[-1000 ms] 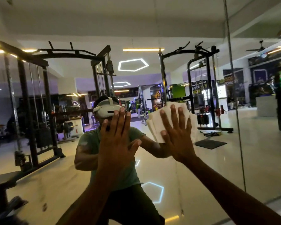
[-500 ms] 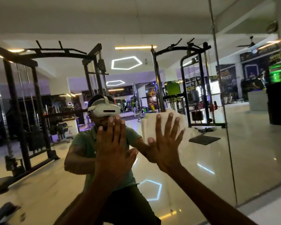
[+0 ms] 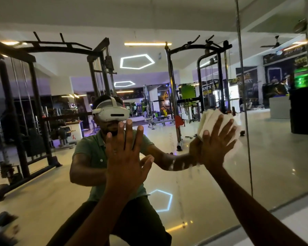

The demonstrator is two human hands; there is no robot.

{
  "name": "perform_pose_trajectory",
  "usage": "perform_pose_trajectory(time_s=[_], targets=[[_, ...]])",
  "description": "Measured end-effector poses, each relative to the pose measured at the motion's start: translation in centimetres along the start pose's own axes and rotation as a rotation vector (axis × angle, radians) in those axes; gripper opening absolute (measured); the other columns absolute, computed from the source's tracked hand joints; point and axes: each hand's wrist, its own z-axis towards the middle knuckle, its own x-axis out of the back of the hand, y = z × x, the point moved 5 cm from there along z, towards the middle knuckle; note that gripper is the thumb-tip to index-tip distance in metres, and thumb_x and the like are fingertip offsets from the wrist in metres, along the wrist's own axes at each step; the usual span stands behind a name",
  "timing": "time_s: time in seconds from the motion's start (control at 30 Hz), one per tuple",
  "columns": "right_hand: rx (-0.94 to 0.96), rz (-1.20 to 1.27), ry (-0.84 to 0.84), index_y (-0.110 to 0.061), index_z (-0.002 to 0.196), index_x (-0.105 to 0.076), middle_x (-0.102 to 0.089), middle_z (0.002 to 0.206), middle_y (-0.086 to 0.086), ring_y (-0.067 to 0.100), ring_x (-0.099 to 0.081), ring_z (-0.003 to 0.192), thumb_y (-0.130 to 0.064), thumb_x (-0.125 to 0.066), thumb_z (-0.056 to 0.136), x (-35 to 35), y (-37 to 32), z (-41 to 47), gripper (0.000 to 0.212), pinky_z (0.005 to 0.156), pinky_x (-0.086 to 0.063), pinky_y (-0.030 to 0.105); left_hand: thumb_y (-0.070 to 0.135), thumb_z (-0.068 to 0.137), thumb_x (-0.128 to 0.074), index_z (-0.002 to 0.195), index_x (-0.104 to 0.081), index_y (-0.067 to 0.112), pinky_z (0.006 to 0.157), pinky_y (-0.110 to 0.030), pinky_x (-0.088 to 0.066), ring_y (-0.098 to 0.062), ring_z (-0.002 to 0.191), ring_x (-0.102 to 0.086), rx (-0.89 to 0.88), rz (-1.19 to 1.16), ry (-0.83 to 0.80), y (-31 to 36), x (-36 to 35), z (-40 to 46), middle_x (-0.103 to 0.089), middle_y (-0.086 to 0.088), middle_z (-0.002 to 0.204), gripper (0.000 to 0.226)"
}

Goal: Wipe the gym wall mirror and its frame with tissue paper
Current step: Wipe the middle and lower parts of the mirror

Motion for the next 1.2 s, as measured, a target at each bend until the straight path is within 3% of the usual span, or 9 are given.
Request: perform_pose_trajectory(time_s=[0.13,0.23,0.43,0.57,0.7,0.83,0.93,1.03,1.2], targets=[[0.368,-0.042,-0.147,-0.022,0.168,-0.006,0.012,0.174,0.016,0.041,0.013,0.160,-0.065,-0.010,0.103,-2.0,-5.7,-9.3,0.078,0.124,0.015,0.062,0.069,0.094,-0.041,0.165,-0.013,0.015,0.124,-0.066,-0.011,-0.041,0.158,-0.002,-0.006,-0.015,0.014,0.1,0.2,-0.1,-0.002,-0.021,0.172,0.093],[0.649,-0.121,-0.185,-0.026,0.168,-0.011,0.010,0.175,0.014,0.041,0.010,0.160,-0.060,-0.016,0.105,-1.4,-4.7,-8.5,0.072,0.124,0.007,0.068,0.068,0.095,-0.037,0.165,-0.011,0.015,0.123,-0.067,-0.012,-0.042,0.158,-0.002,-0.019,-0.023,0.031,0.1,0.4,-0.1,-0.003,-0.021,0.172,0.092],[0.174,-0.103,-0.028,-0.028,0.168,-0.002,0.011,0.175,0.009,0.035,0.010,0.161,-0.062,-0.015,0.105,1.7,6.7,2.0,0.073,0.122,-0.006,0.074,0.069,0.095,-0.032,0.165,-0.013,0.014,0.123,-0.066,-0.011,-0.042,0.158,-0.005,-0.026,-0.023,0.044,0.1,0.2,-0.1,-0.006,-0.021,0.171,0.091],[-0.067,-0.023,0.019,-0.022,0.168,-0.005,-0.004,0.173,0.021,0.047,-0.004,0.159,-0.067,-0.002,0.103,0.6,3.4,-1.4,0.079,0.120,-0.014,0.075,0.070,0.093,-0.036,0.165,-0.012,0.014,0.124,-0.066,-0.008,-0.042,0.158,-0.001,0.002,-0.009,0.020,0.5,0.4,0.0,-0.003,-0.021,0.171,0.095],[0.271,-0.022,-0.163,-0.021,0.168,-0.007,0.009,0.174,0.019,0.044,0.010,0.159,-0.065,-0.011,0.102,-3.1,-4.0,-14.9,0.080,0.125,0.009,0.067,0.066,0.098,-0.032,0.166,-0.010,0.016,0.125,-0.064,-0.006,-0.042,0.158,0.000,0.031,-0.028,0.022,1.4,0.3,-0.7,-0.002,-0.022,0.171,0.087],[0.576,-0.099,-0.217,-0.029,0.168,-0.007,0.005,0.175,0.015,0.042,0.006,0.160,-0.054,-0.023,0.107,-3.0,-1.8,-16.4,0.068,0.124,0.001,0.070,0.055,0.103,-0.035,0.165,-0.016,0.017,0.125,-0.062,-0.007,-0.042,0.158,-0.002,-0.020,-0.010,0.015,2.0,0.0,-3.4,-0.002,-0.019,0.172,0.075],[0.382,-0.113,-0.154,-0.028,0.168,-0.003,0.013,0.175,0.011,0.037,0.012,0.160,-0.058,-0.015,0.107,-0.8,4.9,-9.5,0.070,0.126,0.011,0.063,0.050,0.105,-0.031,0.166,-0.015,0.017,0.124,-0.065,-0.011,-0.041,0.159,0.000,-0.057,-0.020,-0.015,1.2,-0.3,-4.2,-0.004,-0.018,0.172,0.071],[0.035,-0.082,-0.081,-0.019,0.168,-0.005,0.009,0.175,0.015,0.038,0.009,0.161,-0.063,-0.006,0.106,0.7,11.0,-4.4,0.076,0.125,-0.002,0.069,0.052,0.105,-0.025,0.166,-0.013,0.018,0.123,-0.066,-0.012,-0.041,0.159,0.001,-0.049,-0.031,-0.027,1.2,-0.5,-4.2,-0.002,-0.018,0.172,0.070],[-0.398,0.070,0.053,-0.019,0.168,-0.011,-0.003,0.175,0.016,0.041,-0.001,0.161,-0.060,-0.011,0.102,-2.1,6.6,-10.0,0.077,0.125,-0.006,0.068,0.056,0.104,-0.028,0.166,-0.009,0.018,0.126,-0.063,-0.003,-0.042,0.158,0.004,0.010,-0.032,-0.053,2.1,-0.3,-4.5,0.006,-0.018,0.172,0.076]])
